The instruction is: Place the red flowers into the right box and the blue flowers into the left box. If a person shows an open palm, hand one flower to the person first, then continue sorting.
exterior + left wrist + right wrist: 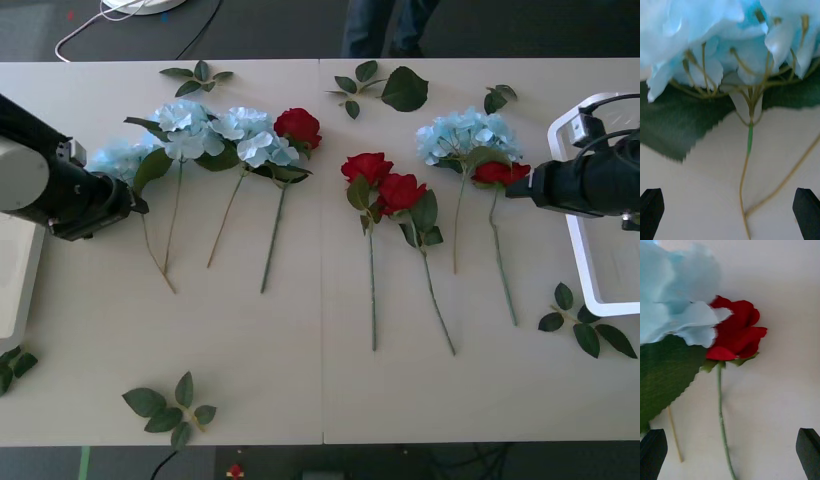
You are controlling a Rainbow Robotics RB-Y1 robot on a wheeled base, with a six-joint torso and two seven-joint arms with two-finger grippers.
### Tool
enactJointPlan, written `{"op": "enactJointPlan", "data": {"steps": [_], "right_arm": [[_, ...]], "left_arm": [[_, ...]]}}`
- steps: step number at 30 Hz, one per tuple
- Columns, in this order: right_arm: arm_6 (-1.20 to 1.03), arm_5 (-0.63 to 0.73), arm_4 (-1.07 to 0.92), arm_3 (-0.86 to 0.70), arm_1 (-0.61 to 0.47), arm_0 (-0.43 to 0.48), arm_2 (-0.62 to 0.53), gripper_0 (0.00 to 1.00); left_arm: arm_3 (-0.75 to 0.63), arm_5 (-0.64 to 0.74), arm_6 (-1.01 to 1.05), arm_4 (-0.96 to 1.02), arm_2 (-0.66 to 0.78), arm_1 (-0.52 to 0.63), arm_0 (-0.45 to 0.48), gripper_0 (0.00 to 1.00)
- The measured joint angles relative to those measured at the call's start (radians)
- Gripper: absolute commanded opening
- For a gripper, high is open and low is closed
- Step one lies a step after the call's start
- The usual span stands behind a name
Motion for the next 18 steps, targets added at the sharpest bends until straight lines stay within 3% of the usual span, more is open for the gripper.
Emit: {"op": "enactJointPlan", "data": {"steps": [10,18], "right_arm": [[0.000,0.010,0.144,0.126,0.098,-0.055,0.036,1.00],[0.000,0.010,0.222,0.201,0.173,-0.102,0.063,1.00]], "left_arm": [[0.148,-0.092,0.000,-0.030,-0.179,-0.087,-0.103,1.00],[0.203,-0.185,0.000,-0.048,-0.271,-0.145,-0.115,1.00]]}}
